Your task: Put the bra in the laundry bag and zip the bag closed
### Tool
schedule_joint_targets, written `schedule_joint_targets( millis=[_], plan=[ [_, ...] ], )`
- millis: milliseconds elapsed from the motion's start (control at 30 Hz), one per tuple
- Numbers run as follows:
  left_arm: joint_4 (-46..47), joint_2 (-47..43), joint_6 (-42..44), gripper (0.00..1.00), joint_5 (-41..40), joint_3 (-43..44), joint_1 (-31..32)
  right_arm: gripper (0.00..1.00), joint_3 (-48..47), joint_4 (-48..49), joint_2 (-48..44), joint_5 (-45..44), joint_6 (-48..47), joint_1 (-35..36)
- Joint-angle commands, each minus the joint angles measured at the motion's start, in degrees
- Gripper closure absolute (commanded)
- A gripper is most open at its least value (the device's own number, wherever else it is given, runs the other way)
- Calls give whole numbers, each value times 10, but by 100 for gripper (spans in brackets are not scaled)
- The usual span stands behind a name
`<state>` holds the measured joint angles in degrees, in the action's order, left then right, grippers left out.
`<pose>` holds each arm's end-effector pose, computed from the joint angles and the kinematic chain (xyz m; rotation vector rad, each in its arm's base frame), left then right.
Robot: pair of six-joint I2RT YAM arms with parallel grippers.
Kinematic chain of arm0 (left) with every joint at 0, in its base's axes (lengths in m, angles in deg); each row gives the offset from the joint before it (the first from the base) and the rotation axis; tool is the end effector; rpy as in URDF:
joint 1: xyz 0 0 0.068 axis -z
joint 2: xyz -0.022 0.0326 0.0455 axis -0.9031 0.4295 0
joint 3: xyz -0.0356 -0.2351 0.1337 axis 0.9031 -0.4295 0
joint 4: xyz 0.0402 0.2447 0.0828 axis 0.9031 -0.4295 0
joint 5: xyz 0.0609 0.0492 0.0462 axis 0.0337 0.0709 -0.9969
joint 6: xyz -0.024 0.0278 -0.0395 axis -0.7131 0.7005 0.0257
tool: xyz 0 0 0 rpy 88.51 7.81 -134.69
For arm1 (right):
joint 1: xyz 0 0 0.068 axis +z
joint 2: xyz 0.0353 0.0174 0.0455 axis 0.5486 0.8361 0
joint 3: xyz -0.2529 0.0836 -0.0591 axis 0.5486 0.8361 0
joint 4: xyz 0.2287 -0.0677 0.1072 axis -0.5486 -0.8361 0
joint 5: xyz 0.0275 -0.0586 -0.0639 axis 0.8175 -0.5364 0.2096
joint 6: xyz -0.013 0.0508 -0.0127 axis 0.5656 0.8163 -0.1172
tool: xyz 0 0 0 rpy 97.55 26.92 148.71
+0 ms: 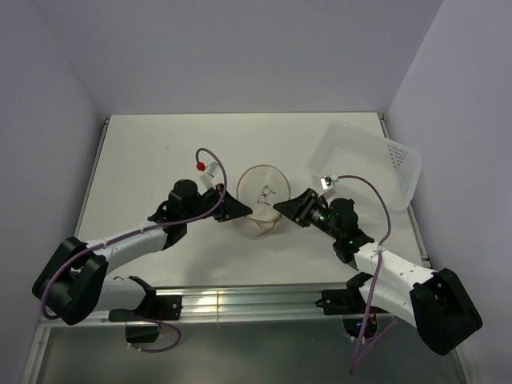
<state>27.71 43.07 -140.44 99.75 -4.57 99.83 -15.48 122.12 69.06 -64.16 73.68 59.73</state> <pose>0.2090 -0.1688 0.2183 0.0632 2.1063 -1.4847 0.1747 0.0999 0.1950 0.2720 1.9159 1.3360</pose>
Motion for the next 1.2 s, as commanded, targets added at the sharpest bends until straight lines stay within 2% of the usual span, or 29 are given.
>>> schedule_joint_targets(
  millis=[0,67,100,167,200,300,400,433,500,567,700,833,967,1033,1167],
  plan=[
    [25,2,3,100,38,18,1,50,-4,54,6,6,2,-4],
    [28,0,0,100,47,17,1,57,-6,67,12,12,4,-4],
    [28,-2,-1,100,48,16,2,67,-4,72,14,13,9,-4],
    [16,-7,4,99,37,19,1,77,-1,86,14,11,13,-4],
    [4,-10,10,98,30,22,1,89,0,88,15,10,15,-4],
    [-40,-20,31,94,6,34,1,100,0,104,24,22,20,-4],
    [-89,-39,47,68,-30,51,1,100,12,142,32,24,36,-3],
    [-123,-49,59,51,-41,64,1,100,14,148,37,20,37,-2],
    [-153,-66,74,36,-74,71,1,100,16,161,44,21,44,-2],
    [-193,-102,79,33,-97,71,1,100,21,183,47,14,55,-2],
    [-249,-168,79,38,-147,59,7,100,27,198,48,-27,78,10],
    [-239,-213,36,55,-183,35,47,100,25,210,58,-101,98,25],
    [-185,-177,5,58,-204,35,121,100,-4,210,86,-144,114,40],
    [-129,-144,-22,58,-204,28,136,100,-16,205,103,-160,116,47],
    [-77,-88,-37,57,-231,36,158,100,-41,192,131,-184,110,69]
  ],
)
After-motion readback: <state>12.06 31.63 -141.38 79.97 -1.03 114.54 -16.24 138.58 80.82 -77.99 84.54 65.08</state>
